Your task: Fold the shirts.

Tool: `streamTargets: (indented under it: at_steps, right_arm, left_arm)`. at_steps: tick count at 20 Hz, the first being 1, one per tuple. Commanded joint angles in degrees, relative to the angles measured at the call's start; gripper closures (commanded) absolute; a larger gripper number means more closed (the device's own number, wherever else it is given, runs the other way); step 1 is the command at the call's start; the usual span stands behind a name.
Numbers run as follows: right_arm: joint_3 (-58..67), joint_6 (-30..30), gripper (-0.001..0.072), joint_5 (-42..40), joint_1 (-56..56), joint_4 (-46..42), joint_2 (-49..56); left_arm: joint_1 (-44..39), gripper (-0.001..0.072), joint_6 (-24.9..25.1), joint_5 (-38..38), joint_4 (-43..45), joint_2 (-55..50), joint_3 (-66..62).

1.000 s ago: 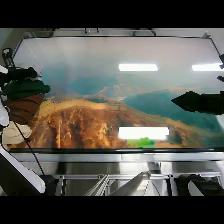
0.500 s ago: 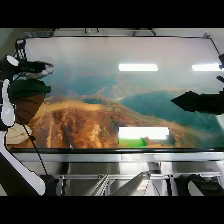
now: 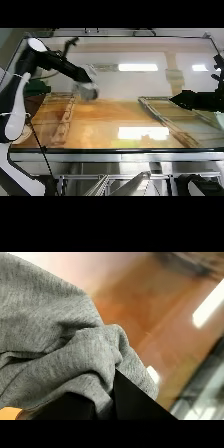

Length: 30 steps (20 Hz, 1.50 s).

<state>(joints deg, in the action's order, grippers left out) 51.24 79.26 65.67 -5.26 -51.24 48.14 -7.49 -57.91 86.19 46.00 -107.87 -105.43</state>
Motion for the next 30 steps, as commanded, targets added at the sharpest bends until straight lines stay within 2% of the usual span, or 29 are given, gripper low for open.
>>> streamTargets:
  at_steps: [1, 4, 5, 6, 7, 8, 9, 10, 11, 12, 13, 15, 19, 21, 25, 27, 28, 29, 30]
  right_arm:
    - [0.0, 0.0, 0.0694, 1.8, 0.0, -0.1, 2.1]
    - [-0.1, 0.0, 0.0694, 7.3, 0.0, -0.1, 5.7]
    - [-0.1, 0.0, 0.0694, 8.9, 0.1, -0.1, 7.3]
    - [-0.1, 0.0, 0.0694, 10.1, 0.1, 0.0, 8.8]
    - [-0.1, 0.0, 0.0686, 10.7, 0.2, 0.2, 10.1]
    - [-0.1, -0.4, 0.0686, 11.0, 0.7, 0.3, 11.4]
    - [-0.1, -1.6, 0.0679, 10.9, 1.8, 0.5, 12.5]
    - [-0.1, -2.4, 0.0488, 10.9, 3.2, 0.6, 13.4]
    - [-0.1, -3.1, 0.0168, 10.6, 5.3, 0.5, 14.3]
    - [-0.2, -4.0, 0.01, 9.5, 7.6, 0.5, 15.2]
    - [-0.7, -4.1, 0.014, 7.3, 10.5, 0.6, 16.0]
    - [-2.4, -4.1, 0.014, 0.8, 16.5, 0.6, 17.8]
    - [-3.1, -4.4, 0.014, -7.5, 25.1, 1.6, 25.7]
    - [-3.1, -7.1, 0.0139, -10.0, 27.3, 3.6, 30.2]
    - [-3.1, -16.4, 0.0139, -11.6, 28.7, 12.5, 36.3]
    - [-3.0, -17.4, 0.0159, -11.8, 28.9, 14.9, 37.9]
    - [-2.9, -18.3, 0.0345, -11.8, 28.9, 15.4, 38.4]
    - [-2.9, -18.9, 0.0468, -11.7, 28.9, 15.5, 38.5]
    - [-2.9, -18.9, 0.0468, -11.7, 28.9, 15.5, 38.4]
  left_arm:
    - [-8.6, 0.0693, -0.3, 5.4, -4.2, 0.9, 10.8]
    - [-14.8, 0.0689, -0.1, 6.1, -8.3, 0.9, 15.1]
    - [-16.3, 0.0618, 0.0, 6.8, -10.3, 0.9, 15.6]
    - [-17.4, 0.0329, 0.0, 7.7, -10.6, 0.9, 15.5]
    - [-18.0, 0.0006, -0.1, 8.9, -10.5, 0.8, 14.8]
    - [-18.1, -0.0013, -0.7, 9.8, -10.5, 0.8, 13.7]
    - [-17.6, -0.0013, -1.2, 11.5, -10.4, 0.8, 11.9]
    - [-16.6, -0.0013, -2.2, 12.9, -9.9, 0.8, 10.0]
    - [-14.9, 0.0, -2.7, 14.0, -9.1, 0.8, 8.1]
    - [-12.9, -0.0001, -3.3, 15.0, -8.6, 0.8, 6.9]
    - [-10.5, -0.0002, -4.1, 16.0, -8.0, 0.9, 6.7]
    - [-4.9, -0.0001, -4.1, 16.0, -8.1, 1.5, 9.9]
    - [6.8, -0.0002, -2.8, 9.2, -7.9, 2.9, 22.4]
    - [10.9, -0.0001, -0.7, 5.6, -8.0, 2.9, 26.8]
    - [13.4, 0.0, 2.4, 0.2, -8.1, 1.1, 28.7]
    - [12.2, 0.0, 2.4, -1.2, -8.0, -0.9, 28.2]
    - [11.4, 0.0, 2.2, -1.2, -8.0, -2.4, 27.0]
    - [10.4, 0.0027, 1.3, -0.7, -8.1, -4.0, 25.5]
    - [9.2, 0.0197, 0.8, -0.1, -8.0, -5.5, 23.9]
